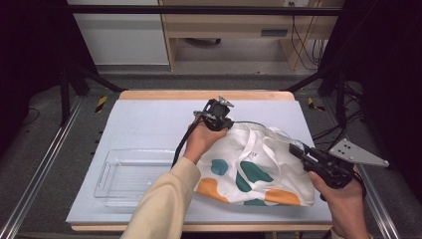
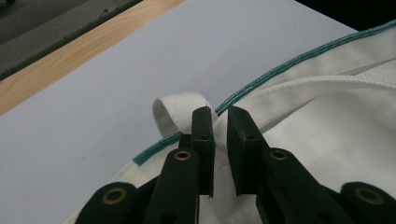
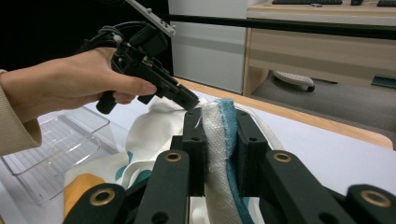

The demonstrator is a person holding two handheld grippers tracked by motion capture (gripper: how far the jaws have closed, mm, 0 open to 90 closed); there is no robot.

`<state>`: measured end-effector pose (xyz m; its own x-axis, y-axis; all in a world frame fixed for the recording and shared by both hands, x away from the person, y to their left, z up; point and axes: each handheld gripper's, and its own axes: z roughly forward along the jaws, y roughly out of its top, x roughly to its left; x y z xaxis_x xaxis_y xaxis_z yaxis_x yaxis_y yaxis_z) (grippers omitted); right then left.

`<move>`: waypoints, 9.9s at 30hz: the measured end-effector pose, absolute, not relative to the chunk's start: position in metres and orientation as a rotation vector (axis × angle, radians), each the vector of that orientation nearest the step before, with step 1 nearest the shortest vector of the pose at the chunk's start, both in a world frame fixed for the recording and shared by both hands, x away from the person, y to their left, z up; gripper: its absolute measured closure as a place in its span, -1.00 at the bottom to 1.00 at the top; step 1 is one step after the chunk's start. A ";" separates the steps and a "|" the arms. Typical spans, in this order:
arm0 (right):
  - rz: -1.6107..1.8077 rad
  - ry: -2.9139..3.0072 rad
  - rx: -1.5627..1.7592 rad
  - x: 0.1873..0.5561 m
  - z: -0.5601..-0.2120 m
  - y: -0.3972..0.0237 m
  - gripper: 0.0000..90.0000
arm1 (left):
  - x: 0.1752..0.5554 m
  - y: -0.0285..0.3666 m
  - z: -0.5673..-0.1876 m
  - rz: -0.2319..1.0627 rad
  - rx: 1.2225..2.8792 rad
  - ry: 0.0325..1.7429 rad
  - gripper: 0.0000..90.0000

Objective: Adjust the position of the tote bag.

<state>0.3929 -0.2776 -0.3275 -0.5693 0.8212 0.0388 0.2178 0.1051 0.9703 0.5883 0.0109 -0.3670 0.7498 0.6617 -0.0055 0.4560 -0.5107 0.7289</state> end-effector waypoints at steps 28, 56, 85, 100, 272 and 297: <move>1.423 1.791 1.176 0.402 -0.357 -0.315 0.72 | 0.500 0.054 -0.324 0.430 2.108 0.646 0.97; 1.355 1.834 1.236 0.398 -0.366 -0.321 0.48 | 0.426 0.070 -0.359 0.404 2.122 0.512 0.98; 1.157 2.113 1.045 0.472 -0.279 -0.295 0.07 | 0.395 0.076 -0.383 0.379 2.182 0.467 0.97; 1.018 2.291 1.031 0.515 -0.301 -0.277 0.13 | 0.391 0.080 -0.389 0.363 2.188 0.464 0.97; 0.994 2.371 0.988 0.466 -0.358 -0.266 0.86 | 0.392 0.039 -0.414 0.389 2.348 0.354 0.96; 0.921 2.292 1.188 0.505 -0.391 -0.291 0.87 | 0.381 0.046 -0.421 0.372 2.333 0.339 0.98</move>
